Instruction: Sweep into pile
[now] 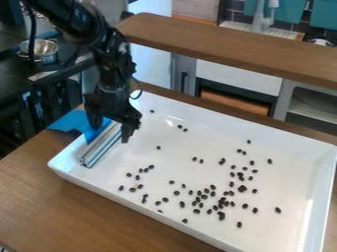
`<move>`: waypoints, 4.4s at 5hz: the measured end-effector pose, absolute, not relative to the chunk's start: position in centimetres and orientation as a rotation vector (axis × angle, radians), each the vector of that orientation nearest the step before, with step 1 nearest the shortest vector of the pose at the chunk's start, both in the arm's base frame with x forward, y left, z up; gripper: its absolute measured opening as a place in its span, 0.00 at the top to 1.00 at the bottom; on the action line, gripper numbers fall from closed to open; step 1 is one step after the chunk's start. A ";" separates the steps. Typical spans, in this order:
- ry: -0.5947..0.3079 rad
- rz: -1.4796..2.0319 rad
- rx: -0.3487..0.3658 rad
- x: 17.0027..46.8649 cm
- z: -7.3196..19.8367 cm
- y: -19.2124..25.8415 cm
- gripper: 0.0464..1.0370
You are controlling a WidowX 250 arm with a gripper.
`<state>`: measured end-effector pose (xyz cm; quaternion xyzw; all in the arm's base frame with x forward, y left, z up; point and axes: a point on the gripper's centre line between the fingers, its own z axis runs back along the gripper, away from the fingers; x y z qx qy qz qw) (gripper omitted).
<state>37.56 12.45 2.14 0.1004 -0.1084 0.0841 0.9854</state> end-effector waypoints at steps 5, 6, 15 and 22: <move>-0.149 0.106 0.239 35.7 -0.2 12.7 0.65; -0.133 0.088 0.218 34.9 -0.2 12.3 0.68; -0.100 0.014 0.129 32.1 -0.1 -4.4 0.68; -0.069 0.103 -0.080 34.5 6.7 -8.2 0.68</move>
